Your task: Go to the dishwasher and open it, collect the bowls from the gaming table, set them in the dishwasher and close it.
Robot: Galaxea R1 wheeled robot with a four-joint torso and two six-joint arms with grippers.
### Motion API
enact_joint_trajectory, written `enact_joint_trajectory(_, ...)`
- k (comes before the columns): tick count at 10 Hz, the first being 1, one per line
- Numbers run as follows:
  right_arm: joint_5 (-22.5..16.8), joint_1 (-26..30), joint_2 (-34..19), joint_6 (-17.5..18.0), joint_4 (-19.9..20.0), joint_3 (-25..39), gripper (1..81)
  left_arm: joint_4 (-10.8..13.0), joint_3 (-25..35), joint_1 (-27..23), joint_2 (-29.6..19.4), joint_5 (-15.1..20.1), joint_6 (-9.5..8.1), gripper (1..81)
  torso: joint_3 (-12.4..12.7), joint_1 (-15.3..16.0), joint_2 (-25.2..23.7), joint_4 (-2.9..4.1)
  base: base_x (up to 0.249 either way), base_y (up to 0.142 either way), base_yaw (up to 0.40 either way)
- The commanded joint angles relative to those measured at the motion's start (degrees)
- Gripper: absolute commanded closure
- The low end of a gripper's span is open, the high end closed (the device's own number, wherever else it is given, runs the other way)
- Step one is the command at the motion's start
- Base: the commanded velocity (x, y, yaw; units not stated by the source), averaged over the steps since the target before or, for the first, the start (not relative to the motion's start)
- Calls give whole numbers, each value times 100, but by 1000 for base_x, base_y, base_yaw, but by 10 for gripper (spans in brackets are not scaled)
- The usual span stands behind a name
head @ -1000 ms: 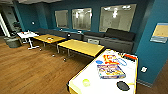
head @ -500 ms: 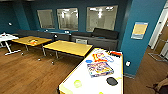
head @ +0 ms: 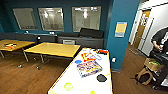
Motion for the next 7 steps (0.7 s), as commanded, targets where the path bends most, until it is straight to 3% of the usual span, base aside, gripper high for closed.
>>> enact_joint_trajectory(1,-260,256,-6,-13,-76,-1,10,-20,14,-198,-46,263,14,10,0,0,0,0,0,0,-385)
enact_joint_trajectory(4,-260,265,-6,-22,-85,-1,10,-20,14,-198,-46,263,-4,10,0,0,0,0,0,0,-381)
enact_joint_trajectory(7,-260,265,-6,-22,-85,-1,10,-12,31,-198,-55,263,-4,10,0,0,0,0,0,0,-104)
